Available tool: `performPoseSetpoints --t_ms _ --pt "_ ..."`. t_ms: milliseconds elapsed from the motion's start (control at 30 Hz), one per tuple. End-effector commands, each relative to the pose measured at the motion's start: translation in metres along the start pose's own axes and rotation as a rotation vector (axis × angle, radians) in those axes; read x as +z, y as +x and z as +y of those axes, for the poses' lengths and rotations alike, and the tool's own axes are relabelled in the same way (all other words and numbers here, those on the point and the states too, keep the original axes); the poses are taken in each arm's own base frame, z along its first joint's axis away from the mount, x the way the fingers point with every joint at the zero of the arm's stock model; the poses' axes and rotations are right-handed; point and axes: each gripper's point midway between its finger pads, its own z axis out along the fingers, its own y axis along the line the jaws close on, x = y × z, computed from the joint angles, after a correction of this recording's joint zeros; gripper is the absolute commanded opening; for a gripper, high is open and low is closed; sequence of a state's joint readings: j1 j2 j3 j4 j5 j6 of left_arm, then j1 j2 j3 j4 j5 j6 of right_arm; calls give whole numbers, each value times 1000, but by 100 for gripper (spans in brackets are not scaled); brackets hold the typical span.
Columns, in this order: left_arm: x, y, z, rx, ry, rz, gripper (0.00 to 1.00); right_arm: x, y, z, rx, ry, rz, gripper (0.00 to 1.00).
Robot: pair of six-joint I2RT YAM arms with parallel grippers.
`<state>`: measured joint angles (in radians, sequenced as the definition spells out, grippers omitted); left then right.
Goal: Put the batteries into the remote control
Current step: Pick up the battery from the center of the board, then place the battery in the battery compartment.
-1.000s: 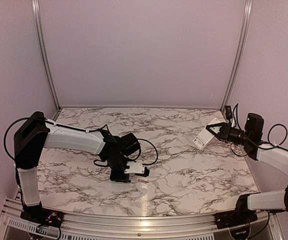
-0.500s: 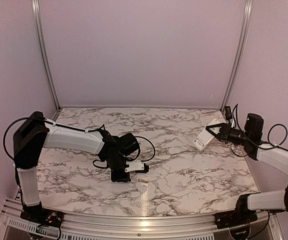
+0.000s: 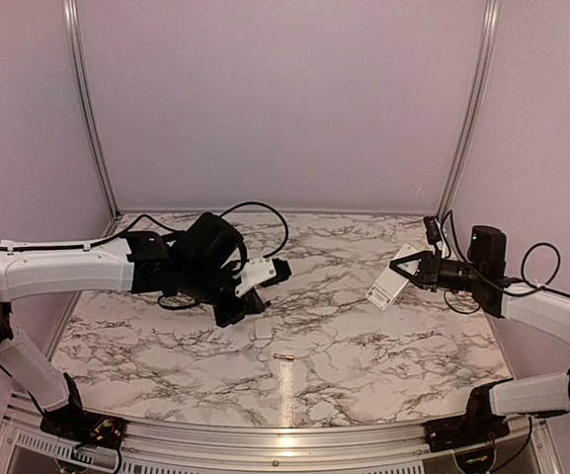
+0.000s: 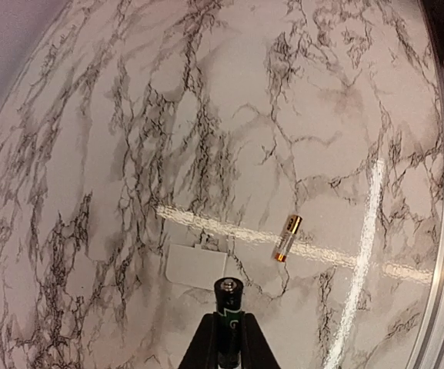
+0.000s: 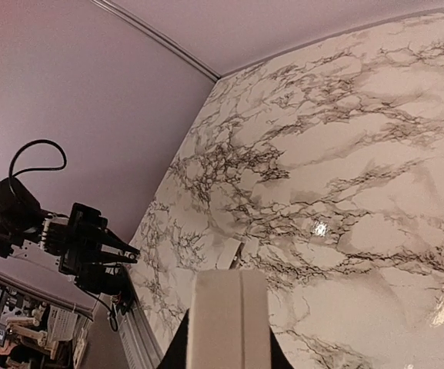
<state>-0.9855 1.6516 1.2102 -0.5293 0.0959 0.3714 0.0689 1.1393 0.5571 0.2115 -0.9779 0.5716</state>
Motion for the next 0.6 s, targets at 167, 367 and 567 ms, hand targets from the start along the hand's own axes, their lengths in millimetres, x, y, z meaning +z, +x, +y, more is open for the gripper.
performPoseSetpoints --t_ms 167,367,567 --pt "-121 -95 33 -168 -200 -573 0 36 17 36 24 -80 163 0" --pt "-101 -94 -16 7 33 -558 0 69 43 68 51 -162 326 0" --pt "-81 -102 -54 101 129 -533 0 96 70 94 79 -215 452 0"
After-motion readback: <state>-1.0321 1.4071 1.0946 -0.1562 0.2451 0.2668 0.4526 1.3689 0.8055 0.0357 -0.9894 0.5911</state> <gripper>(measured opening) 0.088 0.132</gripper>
